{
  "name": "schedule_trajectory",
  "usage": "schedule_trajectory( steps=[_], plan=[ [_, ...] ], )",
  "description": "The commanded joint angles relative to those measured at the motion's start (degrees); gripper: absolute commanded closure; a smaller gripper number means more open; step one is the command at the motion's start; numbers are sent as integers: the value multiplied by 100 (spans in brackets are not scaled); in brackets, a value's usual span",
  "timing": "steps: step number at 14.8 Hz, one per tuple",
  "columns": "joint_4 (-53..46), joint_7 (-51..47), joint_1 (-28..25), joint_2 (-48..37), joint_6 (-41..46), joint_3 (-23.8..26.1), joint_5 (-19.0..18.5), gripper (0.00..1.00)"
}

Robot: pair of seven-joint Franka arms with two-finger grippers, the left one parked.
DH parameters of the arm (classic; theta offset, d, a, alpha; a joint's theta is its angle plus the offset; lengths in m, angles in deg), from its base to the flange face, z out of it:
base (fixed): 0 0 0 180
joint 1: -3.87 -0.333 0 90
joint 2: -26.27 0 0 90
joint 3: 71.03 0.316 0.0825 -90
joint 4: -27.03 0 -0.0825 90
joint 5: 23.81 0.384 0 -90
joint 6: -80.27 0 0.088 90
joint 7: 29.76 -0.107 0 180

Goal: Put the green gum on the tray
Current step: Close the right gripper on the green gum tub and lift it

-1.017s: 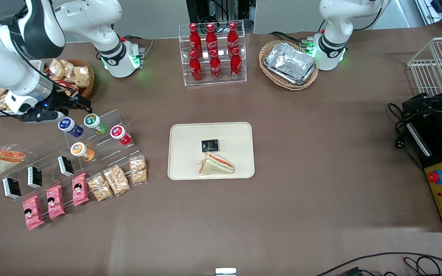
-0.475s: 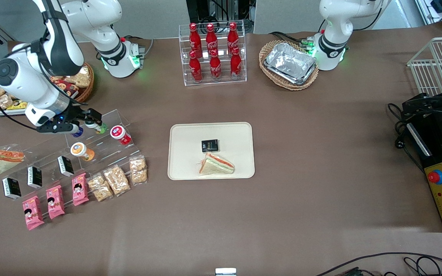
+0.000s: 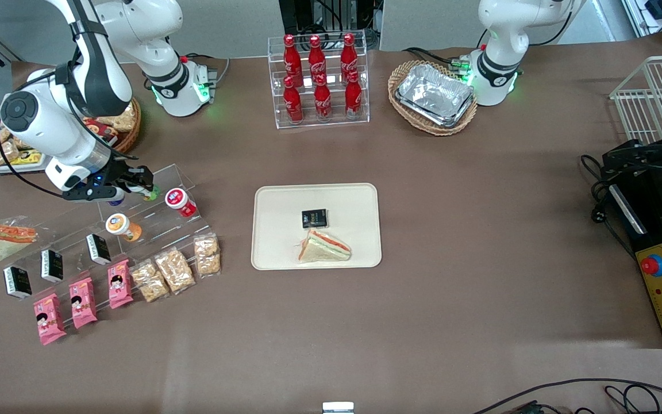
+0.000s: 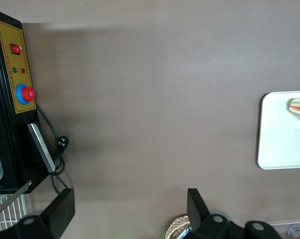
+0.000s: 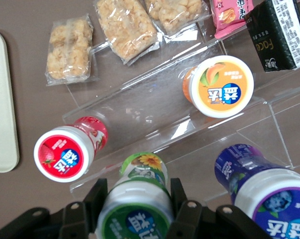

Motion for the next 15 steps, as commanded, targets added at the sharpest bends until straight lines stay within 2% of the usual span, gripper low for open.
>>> schedule_trajectory(
  steps=[1,3,6,12,15],
  plan=[
    [-5,120,-6,-210,246,6,-135,68],
    [-285,182,3,-201,465,6,-117,69],
    [-1049,200,3,-96,1255,-3,-82,69],
    [-3359,340,12,536,3627,-3,-38,69],
    [-3855,323,-14,722,4149,6,5,69]
  ],
)
